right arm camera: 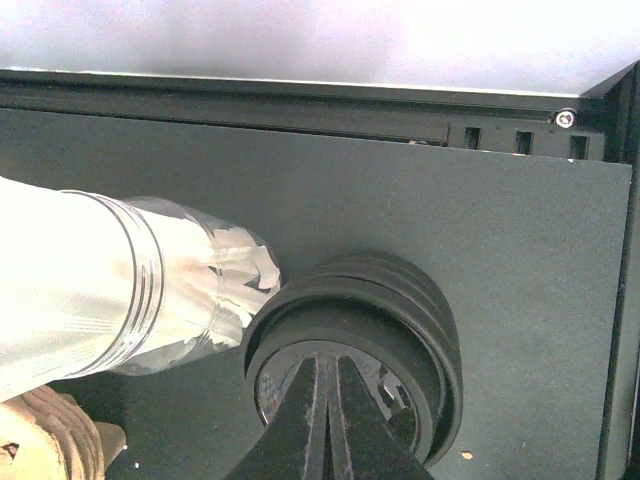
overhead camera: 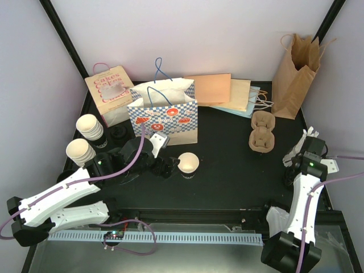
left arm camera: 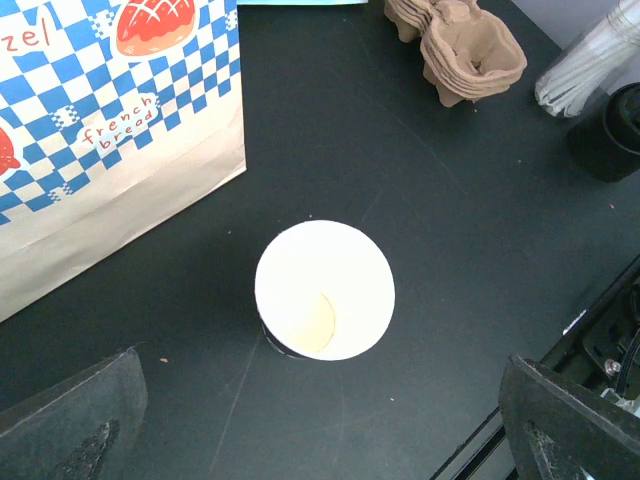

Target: Pack the takeout coffee

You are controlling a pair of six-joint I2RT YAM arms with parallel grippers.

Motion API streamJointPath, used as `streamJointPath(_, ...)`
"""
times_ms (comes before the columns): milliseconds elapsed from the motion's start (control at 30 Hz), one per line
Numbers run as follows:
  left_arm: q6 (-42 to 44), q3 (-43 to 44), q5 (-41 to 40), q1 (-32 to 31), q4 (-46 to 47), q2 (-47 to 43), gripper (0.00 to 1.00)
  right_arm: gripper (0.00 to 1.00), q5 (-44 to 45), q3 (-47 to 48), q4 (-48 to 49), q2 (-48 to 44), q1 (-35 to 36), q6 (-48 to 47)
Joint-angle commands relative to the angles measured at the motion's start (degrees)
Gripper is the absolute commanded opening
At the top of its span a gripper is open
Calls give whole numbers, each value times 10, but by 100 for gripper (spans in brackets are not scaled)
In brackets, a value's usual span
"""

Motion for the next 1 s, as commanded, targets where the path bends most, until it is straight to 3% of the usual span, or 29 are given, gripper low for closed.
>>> streamJointPath(0,-4,14,-8,3,-5,-6,99,1,20,-1,10,1,-3,-5)
streamJointPath(967,21,26,3,5,6,16,99,1,61,27,-9,5,-5,17)
